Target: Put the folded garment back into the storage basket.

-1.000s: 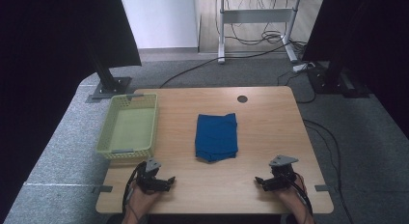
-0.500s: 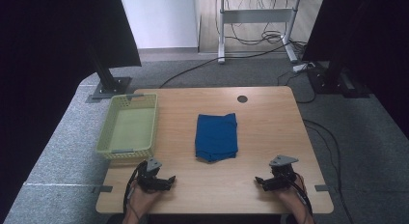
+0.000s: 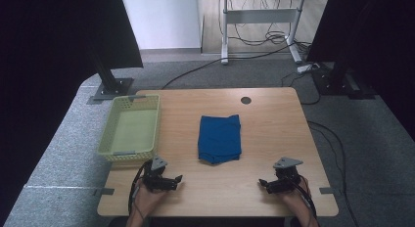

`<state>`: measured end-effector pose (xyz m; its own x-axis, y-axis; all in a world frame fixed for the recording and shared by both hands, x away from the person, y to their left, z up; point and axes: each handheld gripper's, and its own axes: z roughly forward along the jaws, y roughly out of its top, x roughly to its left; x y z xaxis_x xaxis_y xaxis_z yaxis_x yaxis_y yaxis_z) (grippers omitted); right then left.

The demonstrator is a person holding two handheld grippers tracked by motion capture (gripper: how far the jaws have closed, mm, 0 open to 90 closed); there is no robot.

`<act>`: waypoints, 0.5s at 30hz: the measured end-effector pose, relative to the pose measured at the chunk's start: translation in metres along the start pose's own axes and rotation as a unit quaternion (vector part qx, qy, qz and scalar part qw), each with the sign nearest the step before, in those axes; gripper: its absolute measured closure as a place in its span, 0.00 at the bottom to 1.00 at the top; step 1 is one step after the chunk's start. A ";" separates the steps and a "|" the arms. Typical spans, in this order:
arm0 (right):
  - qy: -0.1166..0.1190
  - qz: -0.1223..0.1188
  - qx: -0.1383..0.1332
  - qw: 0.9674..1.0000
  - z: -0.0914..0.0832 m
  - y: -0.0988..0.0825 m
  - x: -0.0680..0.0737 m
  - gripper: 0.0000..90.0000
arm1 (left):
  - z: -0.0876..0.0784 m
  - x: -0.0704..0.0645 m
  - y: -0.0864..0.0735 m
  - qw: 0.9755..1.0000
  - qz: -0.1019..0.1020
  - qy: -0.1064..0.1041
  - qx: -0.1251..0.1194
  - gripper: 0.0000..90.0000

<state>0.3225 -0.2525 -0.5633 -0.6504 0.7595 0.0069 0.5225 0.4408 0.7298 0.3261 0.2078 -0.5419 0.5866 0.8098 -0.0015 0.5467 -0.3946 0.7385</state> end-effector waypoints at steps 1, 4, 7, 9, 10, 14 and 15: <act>0.000 0.000 0.000 1.000 0.000 0.000 0.000 0.05 | 0.000 0.000 0.000 1.000 0.000 0.000 0.000 0.04; 0.000 0.000 0.000 1.000 0.000 0.000 0.000 0.05 | 0.004 0.000 0.008 1.000 0.003 -0.001 -0.001 0.04; 0.000 0.000 0.000 1.000 0.000 0.000 0.000 0.05 | 0.006 0.000 0.013 1.000 0.005 -0.004 -0.002 0.04; 0.000 0.000 0.000 1.000 0.000 0.000 0.000 0.05 | 0.007 0.000 0.014 1.000 0.005 -0.005 -0.002 0.04; 0.000 0.000 0.000 1.000 0.000 0.000 0.000 0.05 | 0.009 -0.001 0.018 1.000 0.007 -0.007 -0.003 0.04; 0.000 0.000 0.000 1.000 0.000 0.000 0.000 0.05 | 0.011 -0.002 0.022 1.000 0.010 -0.008 -0.004 0.04; 0.000 0.000 0.000 1.000 0.000 0.000 0.000 0.05 | 0.014 -0.004 0.030 1.000 0.017 -0.010 -0.006 0.04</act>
<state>0.3225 -0.2525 -0.5633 -0.6503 0.7596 0.0068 0.5225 0.4408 0.7299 0.3490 0.1863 -0.5292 0.6164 0.7874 0.0100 0.5191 -0.4159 0.7467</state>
